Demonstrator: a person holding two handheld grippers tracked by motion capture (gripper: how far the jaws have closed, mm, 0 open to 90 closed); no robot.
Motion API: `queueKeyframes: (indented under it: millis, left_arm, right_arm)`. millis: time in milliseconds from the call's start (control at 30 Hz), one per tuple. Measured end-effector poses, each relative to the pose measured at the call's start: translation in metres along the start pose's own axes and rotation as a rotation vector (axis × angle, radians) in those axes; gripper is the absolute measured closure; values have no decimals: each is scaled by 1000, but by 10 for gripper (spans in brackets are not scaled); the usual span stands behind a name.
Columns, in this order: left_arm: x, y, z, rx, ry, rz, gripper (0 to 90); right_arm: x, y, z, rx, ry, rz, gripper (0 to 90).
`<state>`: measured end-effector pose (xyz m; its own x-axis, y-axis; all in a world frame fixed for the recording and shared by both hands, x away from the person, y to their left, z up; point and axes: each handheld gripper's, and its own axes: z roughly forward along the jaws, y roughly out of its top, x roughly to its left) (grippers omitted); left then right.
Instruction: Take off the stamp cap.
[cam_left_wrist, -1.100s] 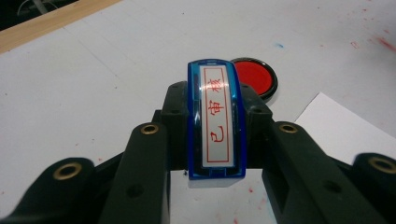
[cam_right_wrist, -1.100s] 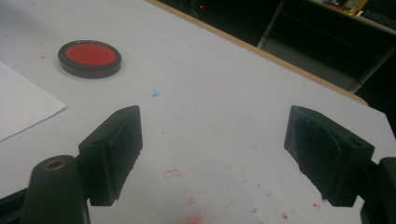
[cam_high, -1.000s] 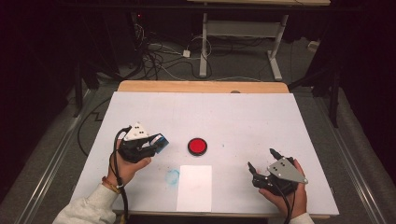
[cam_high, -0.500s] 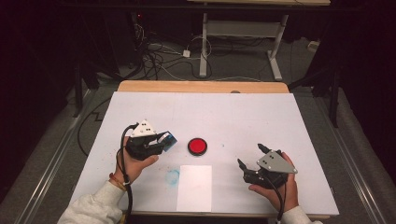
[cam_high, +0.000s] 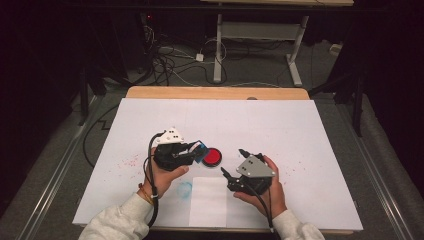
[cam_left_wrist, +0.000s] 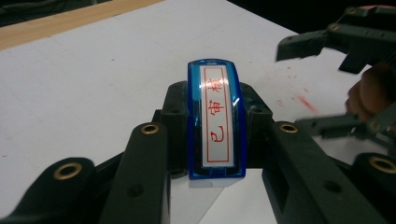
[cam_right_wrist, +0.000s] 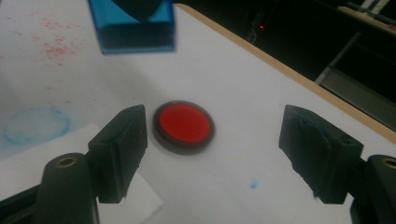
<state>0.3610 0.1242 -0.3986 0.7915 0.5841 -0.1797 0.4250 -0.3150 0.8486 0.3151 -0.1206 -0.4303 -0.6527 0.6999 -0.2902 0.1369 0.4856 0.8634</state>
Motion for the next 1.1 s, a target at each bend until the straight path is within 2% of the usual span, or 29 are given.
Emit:
queueKeyframes:
  millis: [133,233,467,533,667,767,1100]
  left_arm:
    - [-7,0,8,0,-14,-9,681]
    - [-11,-1,11,-12,-20,-16,681]
    - [-17,-3,15,-11,-36,-21,681]
    - [-18,-4,16,-12,-32,-23,681]
    - [-18,-5,17,-9,-38,-26,681]
    - [-19,-5,18,-9,-37,-26,681]
    - [-20,-6,19,-2,-41,-26,681]
  right_arm:
    - [13,5,16,4,50,-5,241]
    - [18,7,20,0,57,-10,246]
    - [22,7,28,3,83,9,265]
    - [23,6,30,-7,94,24,309]
    - [23,5,30,-15,81,27,371]
    - [21,4,30,-16,80,36,382]
    - [25,3,28,-4,46,-13,398]
